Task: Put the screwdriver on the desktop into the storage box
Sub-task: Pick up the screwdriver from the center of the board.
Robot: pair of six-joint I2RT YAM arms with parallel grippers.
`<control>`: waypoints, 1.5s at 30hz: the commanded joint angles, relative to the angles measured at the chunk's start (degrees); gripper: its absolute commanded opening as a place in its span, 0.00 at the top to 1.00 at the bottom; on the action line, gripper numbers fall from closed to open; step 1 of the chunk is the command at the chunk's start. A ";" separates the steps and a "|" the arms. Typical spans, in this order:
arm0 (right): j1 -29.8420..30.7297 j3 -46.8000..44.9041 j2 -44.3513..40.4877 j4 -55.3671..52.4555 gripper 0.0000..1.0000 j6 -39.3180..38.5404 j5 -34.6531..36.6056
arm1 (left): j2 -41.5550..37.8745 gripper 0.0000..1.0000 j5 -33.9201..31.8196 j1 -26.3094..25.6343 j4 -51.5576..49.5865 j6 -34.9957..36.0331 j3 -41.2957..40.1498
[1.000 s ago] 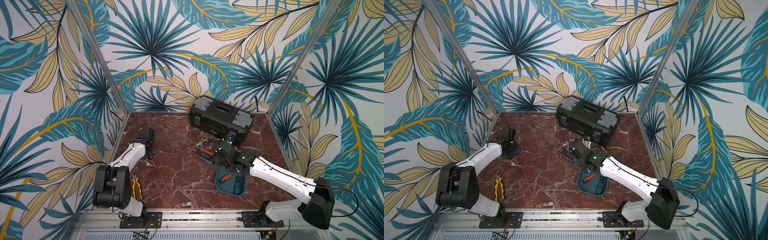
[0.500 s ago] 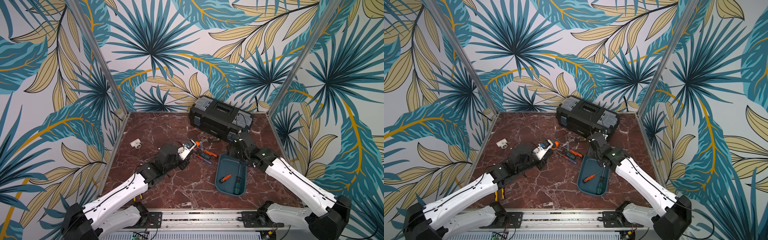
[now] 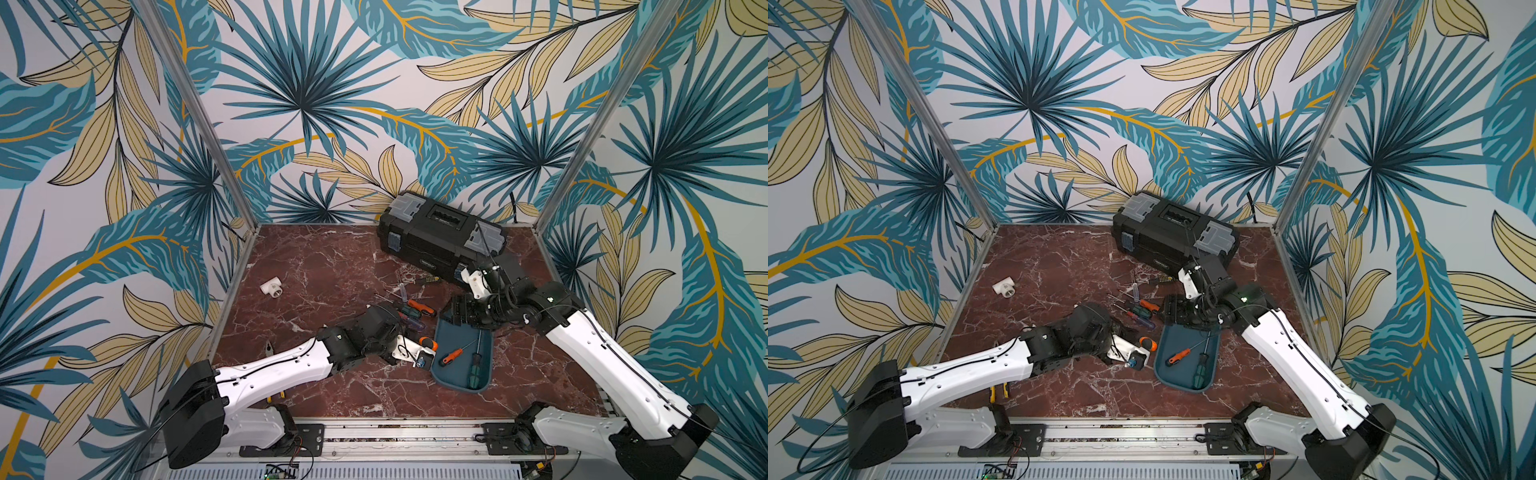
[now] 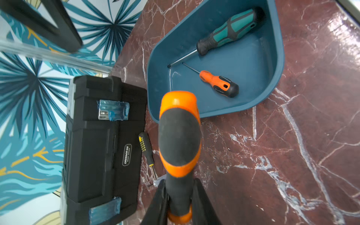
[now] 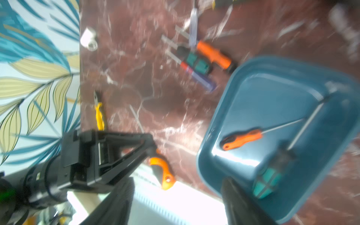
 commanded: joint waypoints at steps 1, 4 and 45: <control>2.18 -1.47 2.96 -3.46 0.23 -1.61 -8.78 | 0.74 1.00 -0.25 -0.43 3.68 11.20 3.32; 3.95 -1.80 5.19 -3.35 0.25 -2.70 -9.78 | 0.38 1.00 0.36 -0.46 3.97 11.42 3.61; 4.21 -25.47 -12.49 7.19 0.98 20.21 10.73 | -12.46 0.00 -28.09 0.28 20.28 -67.86 -3.24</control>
